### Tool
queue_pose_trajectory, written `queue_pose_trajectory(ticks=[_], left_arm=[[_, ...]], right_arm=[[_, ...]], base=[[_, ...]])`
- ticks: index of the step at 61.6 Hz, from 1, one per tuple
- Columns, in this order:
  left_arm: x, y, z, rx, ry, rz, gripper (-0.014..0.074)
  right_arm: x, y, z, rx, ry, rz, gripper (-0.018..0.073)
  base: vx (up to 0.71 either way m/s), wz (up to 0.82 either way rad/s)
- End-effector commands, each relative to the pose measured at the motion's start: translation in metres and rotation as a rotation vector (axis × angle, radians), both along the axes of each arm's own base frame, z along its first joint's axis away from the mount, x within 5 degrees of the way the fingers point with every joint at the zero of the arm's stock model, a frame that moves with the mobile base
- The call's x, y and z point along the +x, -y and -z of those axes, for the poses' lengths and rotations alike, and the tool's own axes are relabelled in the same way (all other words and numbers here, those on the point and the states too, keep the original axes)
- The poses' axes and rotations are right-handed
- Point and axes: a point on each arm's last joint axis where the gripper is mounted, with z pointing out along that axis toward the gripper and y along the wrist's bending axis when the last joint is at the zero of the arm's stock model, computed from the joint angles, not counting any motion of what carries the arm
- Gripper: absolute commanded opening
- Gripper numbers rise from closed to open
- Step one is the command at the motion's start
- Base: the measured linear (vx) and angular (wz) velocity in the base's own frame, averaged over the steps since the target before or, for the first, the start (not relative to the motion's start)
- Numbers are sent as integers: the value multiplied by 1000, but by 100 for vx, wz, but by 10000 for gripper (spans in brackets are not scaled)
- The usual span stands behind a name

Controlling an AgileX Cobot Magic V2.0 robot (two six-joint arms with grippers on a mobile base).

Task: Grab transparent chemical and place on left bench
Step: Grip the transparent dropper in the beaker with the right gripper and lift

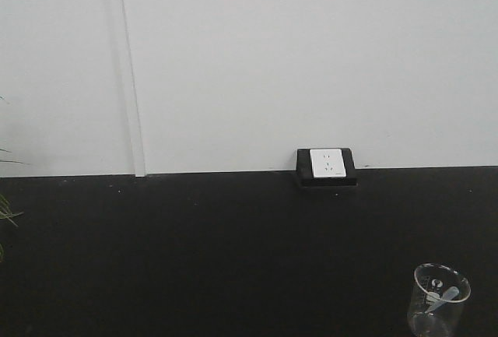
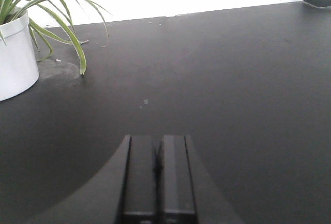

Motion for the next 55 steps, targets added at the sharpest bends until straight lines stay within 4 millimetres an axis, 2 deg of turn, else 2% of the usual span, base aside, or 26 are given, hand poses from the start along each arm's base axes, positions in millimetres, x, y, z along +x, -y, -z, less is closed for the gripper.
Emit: queue_pose_trajectory(ticks=[1,10,17,32,41,55], left_arm=[[-1,0,-3,-14,81,1,-3],[-1,0,-3,-14,81,1,-3],[-1,0,-3,-14,81,1,-3],[-1,0,-3,-14,81,1,-3],[-1,0,-3,-14,81,1,-3],[-1,0,-3,-14,81,1,-3]], right_arm=[[20,0,-22,-18,13,-4,20],[53,0,-17,-13,-72,-12,71],[74,0,-8,-10,-107,-21,151],[110,-2,2,-1,3,-51,345],[127,-3,13,4,20,-66,385],[143,-6,34,-1,-21,-96,386]], base=[[0,0],[0,0],[0,0],[0,0],[0,0],[0,0]])
